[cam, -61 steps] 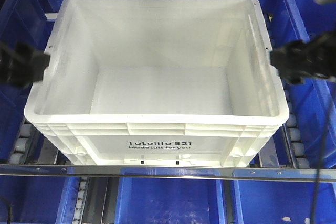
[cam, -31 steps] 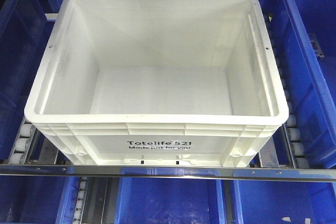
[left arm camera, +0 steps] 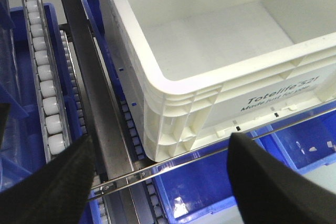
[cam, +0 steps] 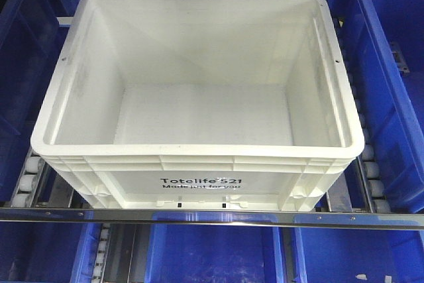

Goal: Move bin from left to right shelf
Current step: 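Raise both open grippers away from the placed crate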

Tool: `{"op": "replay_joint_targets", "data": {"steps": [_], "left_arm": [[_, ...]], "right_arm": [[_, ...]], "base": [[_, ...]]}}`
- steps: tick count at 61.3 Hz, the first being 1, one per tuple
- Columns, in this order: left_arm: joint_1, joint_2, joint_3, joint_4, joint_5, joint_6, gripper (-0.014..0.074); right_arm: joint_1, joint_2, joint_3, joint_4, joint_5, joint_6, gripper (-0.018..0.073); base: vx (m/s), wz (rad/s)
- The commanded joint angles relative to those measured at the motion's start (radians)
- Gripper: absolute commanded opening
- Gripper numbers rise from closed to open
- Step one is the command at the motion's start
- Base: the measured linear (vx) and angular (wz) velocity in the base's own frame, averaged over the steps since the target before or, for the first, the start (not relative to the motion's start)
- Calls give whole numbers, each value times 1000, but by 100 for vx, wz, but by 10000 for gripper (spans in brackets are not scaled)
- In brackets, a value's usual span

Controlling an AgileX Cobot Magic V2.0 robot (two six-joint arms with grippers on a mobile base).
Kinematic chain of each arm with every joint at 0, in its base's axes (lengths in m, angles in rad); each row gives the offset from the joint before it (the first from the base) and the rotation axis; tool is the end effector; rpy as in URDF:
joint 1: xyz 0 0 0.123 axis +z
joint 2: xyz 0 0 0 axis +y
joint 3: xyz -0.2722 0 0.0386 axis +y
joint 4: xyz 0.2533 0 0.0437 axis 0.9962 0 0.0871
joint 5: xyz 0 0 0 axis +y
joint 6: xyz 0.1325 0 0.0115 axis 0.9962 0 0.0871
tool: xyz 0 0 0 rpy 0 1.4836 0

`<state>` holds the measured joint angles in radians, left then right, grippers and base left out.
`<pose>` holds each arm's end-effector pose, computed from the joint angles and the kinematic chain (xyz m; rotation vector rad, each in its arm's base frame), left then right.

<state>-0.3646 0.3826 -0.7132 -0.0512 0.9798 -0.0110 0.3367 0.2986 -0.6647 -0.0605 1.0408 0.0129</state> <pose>0.0912 -0.0408 0.3132 0.3719 2.1123 -0.2824 0.0803 0.0207 0.2978 -0.3509 2.1307 0.1282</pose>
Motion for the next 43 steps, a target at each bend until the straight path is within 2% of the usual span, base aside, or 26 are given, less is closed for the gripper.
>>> {"op": "replay_joint_targets", "data": {"steps": [1,11,21,29,43], "left_arm": [[1,10,-22,-11,-57,-1,425],[1,10,-22,-11,-53,-1,281],[1,10,-22,-11,-54,-1,134],[1,10,-22,-11,-56,-1,52],[1,10,-22,-10,-48,-1,-3]], "right_arm": [[-1,12,-21,-1,-54,-24,441],[-1,12,-21,45,-55,-94,284],[-1,12,-21,48,-55,-94,109],[-1,12,-21,48,-55,-94,-14],[-1,12,-21,48,-34,-84,-8]], "base": [[0,0],[0,0],[0,0],[0,0],[0,0]]}}
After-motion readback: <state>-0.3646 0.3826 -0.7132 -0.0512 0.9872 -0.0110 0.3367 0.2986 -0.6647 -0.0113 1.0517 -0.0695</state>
